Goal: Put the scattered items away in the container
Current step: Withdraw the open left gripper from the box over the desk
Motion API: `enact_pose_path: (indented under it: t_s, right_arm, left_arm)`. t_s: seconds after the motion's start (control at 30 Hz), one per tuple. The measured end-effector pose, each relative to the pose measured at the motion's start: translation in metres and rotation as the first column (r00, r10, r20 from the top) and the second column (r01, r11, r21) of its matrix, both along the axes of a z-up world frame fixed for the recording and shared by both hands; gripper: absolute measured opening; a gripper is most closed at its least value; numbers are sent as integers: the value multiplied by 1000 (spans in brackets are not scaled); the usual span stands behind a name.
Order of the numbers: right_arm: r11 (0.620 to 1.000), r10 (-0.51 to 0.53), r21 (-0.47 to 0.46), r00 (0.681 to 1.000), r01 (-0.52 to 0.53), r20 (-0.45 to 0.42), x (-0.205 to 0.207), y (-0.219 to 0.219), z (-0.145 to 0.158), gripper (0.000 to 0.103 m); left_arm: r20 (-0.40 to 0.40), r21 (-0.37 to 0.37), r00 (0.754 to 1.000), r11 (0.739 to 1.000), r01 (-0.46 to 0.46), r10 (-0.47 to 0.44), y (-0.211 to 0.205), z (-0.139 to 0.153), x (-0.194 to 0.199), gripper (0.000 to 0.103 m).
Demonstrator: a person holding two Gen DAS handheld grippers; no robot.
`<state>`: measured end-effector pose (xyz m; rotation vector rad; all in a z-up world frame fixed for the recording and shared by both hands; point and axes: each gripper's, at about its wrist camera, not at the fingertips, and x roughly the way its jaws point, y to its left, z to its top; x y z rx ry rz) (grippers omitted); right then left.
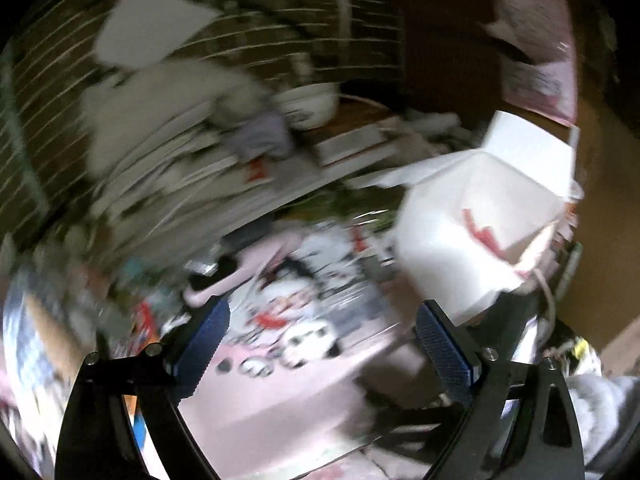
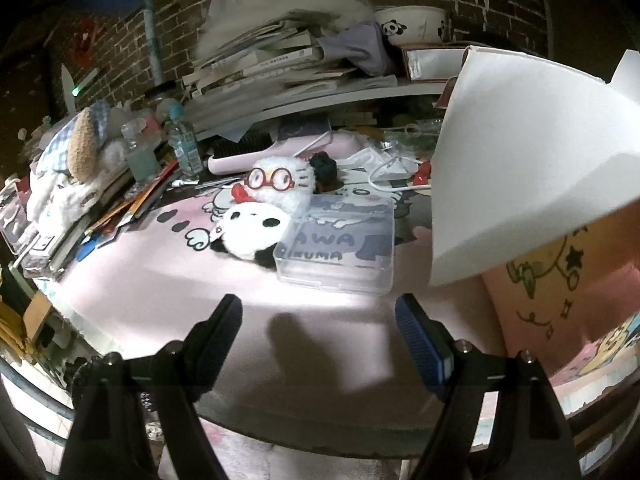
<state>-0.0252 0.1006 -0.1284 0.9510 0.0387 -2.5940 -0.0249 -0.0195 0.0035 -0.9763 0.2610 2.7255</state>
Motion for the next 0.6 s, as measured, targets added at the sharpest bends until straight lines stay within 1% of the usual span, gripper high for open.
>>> enact_pose_path:
  t_s: [0.1, 0.23, 0.3, 0.37, 0.47, 0.53, 0.6]
  right_arm:
    - [1000, -10, 11, 1000, 10, -1, 0, -4, 1, 77]
    - [1000, -18, 16, 1000, 18, -16, 1, -8, 4, 77]
    - [1000, -29, 8, 999, 29, -37, 2, -8, 7, 77]
    - [999, -36, 1, 998, 36, -54, 2, -9, 10, 77]
    - [999, -41, 6, 997, 42, -64, 1, -13, 14, 77]
    - [999, -46, 7, 996, 47, -74, 0, -16, 17, 77]
    - [999, -51, 14, 995, 52, -87, -1, -20, 19, 77]
  left_arm:
    - [2, 49, 997, 996, -72, 72, -30, -19, 9, 93]
    - [11, 124, 987, 980, -158, 158, -65, -50, 18, 93]
    - [5, 142, 982, 972, -188, 189, -75, -61, 22, 93]
    - [1, 147, 977, 966, -212, 214, -81, -68, 25, 93]
    - [-3, 129, 971, 962, -239, 241, -86, -78, 25, 93]
    - [2, 119, 967, 960, -252, 253, -89, -83, 23, 93]
    - [10, 125, 967, 959, -254, 255, -92, -88, 23, 93]
